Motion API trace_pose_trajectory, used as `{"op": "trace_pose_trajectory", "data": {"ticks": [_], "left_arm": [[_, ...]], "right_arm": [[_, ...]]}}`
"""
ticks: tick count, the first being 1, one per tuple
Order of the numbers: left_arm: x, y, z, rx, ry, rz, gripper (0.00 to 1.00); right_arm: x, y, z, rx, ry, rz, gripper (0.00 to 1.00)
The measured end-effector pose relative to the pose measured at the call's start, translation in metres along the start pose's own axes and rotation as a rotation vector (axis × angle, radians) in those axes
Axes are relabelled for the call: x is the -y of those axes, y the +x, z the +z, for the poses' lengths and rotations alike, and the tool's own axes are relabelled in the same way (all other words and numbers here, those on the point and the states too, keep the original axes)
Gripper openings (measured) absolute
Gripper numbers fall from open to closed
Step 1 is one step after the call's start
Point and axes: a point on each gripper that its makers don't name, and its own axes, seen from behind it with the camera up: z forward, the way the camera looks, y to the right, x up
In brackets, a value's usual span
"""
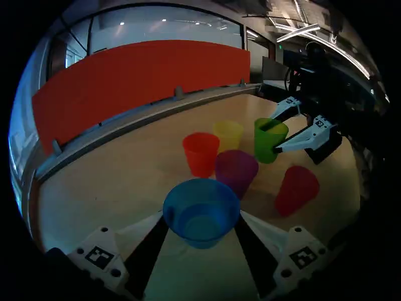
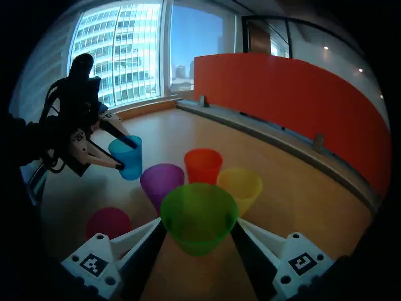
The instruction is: Pour water
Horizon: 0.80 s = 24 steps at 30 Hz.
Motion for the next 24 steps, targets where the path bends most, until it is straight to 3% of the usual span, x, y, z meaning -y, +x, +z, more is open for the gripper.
{"op": "trace_pose_trajectory", "data": {"ticks": [24], "left_arm": [[-0.003, 0.069, -0.054, -0.189, 0.085, 0.011, 0.85]], "right_arm": [[0.012, 0.069, -0.066, -0.181, -0.045, -0.015, 0.88]]}}
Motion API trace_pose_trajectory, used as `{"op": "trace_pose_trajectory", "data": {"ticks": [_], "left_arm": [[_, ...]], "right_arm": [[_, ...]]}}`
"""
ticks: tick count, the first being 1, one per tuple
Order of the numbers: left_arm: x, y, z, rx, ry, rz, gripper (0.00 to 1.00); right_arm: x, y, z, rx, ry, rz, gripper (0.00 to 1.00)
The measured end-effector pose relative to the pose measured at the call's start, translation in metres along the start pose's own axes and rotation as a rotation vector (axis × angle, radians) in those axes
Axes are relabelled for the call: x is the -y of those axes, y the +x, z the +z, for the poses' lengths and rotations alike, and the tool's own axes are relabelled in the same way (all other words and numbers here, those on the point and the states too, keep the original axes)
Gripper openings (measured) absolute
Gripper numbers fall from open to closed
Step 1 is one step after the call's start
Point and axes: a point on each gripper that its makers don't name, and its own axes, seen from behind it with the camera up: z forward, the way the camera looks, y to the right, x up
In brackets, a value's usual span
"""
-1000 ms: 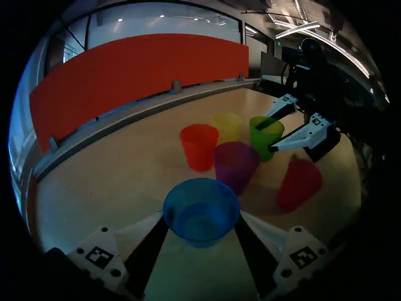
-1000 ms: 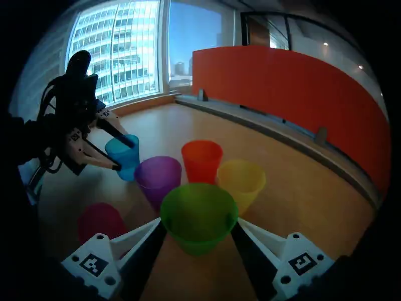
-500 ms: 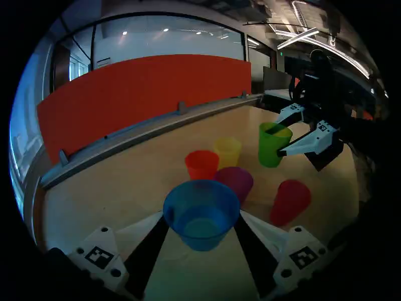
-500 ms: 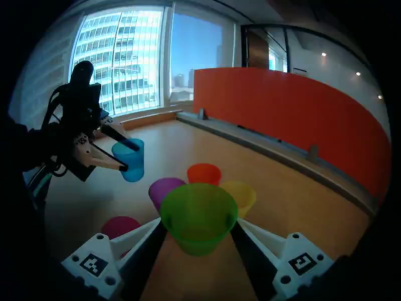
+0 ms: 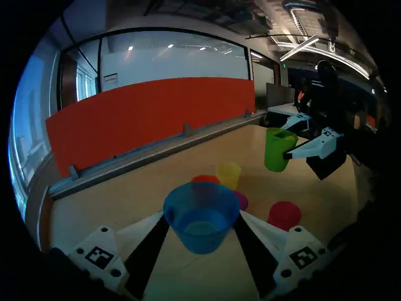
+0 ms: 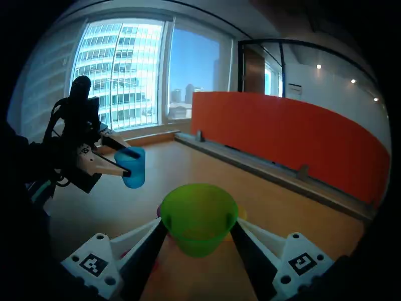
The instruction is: Pour water
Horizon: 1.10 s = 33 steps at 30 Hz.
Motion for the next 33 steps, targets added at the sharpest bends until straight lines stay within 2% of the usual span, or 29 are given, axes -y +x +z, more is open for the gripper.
{"op": "trace_pose_trajectory", "data": {"ticks": [17, 24, 33], "left_arm": [[0.004, 0.051, -0.032, -0.130, 0.039, -0.019, 0.85], [-0.001, 0.061, -0.040, -0.164, 0.032, -0.051, 0.85], [-0.008, 0.069, -0.045, -0.183, 0.020, -0.057, 0.85]], "right_arm": [[0.011, 0.042, -0.028, -0.106, -0.018, -0.016, 0.88], [0.013, 0.057, -0.040, -0.152, -0.029, -0.020, 0.88], [0.011, 0.070, -0.048, -0.189, -0.039, -0.030, 0.89]]}}
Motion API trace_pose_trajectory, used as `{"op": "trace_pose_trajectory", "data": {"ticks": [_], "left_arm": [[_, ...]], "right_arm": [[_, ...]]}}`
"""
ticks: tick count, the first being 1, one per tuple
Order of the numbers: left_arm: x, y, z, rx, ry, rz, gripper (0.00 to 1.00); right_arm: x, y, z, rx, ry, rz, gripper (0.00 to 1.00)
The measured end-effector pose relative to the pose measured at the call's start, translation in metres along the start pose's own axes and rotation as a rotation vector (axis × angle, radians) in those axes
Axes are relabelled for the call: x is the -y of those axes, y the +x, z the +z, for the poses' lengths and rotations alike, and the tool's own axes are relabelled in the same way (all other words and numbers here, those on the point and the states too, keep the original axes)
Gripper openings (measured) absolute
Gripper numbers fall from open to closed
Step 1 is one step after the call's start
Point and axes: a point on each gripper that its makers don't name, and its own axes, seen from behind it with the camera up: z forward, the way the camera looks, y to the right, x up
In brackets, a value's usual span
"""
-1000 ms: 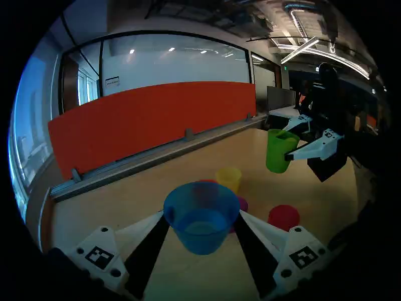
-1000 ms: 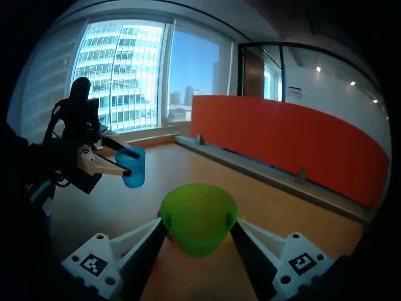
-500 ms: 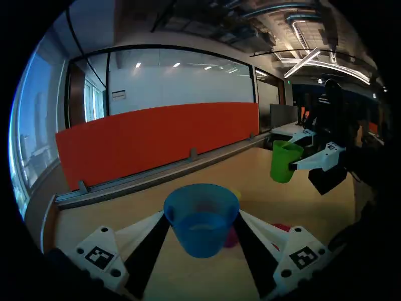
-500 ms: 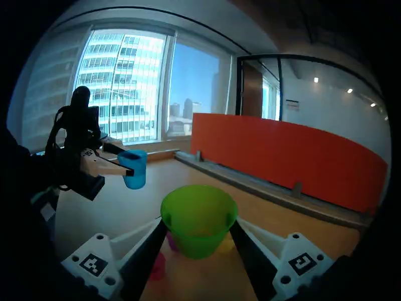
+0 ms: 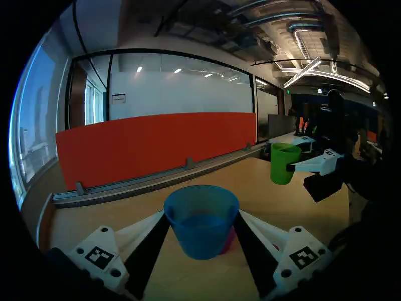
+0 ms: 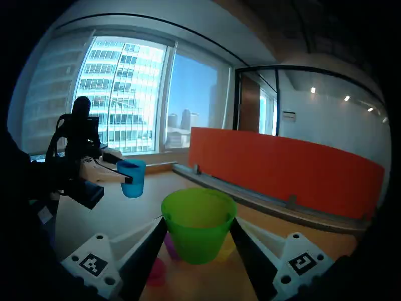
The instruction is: Pour water
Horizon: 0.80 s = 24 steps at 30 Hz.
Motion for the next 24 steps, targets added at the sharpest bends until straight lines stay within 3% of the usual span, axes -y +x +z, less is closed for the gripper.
{"op": "trace_pose_trajectory", "data": {"ticks": [24], "left_arm": [[-0.006, 0.016, 0.003, -0.042, -0.005, 0.042, 0.85]], "right_arm": [[0.003, 0.009, -0.002, -0.041, 0.004, -0.013, 0.88]]}}
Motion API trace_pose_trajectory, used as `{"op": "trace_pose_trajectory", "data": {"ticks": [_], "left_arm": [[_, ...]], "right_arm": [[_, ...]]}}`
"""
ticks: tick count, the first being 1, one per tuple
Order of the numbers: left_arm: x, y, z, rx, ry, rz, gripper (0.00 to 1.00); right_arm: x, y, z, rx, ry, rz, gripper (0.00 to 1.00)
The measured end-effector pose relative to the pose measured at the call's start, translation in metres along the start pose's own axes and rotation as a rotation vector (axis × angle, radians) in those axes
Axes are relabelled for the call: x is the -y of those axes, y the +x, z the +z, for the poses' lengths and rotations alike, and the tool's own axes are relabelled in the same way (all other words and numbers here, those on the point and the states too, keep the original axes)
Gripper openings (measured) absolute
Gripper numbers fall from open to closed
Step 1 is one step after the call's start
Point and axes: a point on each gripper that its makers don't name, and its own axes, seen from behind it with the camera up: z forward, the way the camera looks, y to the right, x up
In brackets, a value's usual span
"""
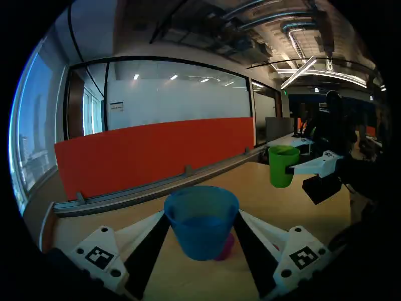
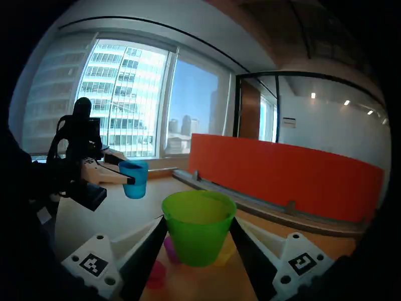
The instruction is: Pour water
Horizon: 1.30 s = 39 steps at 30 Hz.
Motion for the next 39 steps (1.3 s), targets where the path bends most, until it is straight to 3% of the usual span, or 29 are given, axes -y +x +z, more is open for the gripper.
{"op": "trace_pose_trajectory", "data": {"ticks": [18, 39], "left_arm": [[-0.008, 0.032, 0.002, -0.054, 0.016, 0.102, 0.85], [-0.022, 0.067, 0.006, -0.086, 0.028, 0.330, 0.85]], "right_arm": [[0.028, -0.008, 0.012, -0.011, 0.073, 0.016, 0.88], [0.070, -0.015, 0.029, -0.023, 0.182, 0.043, 0.88]]}}
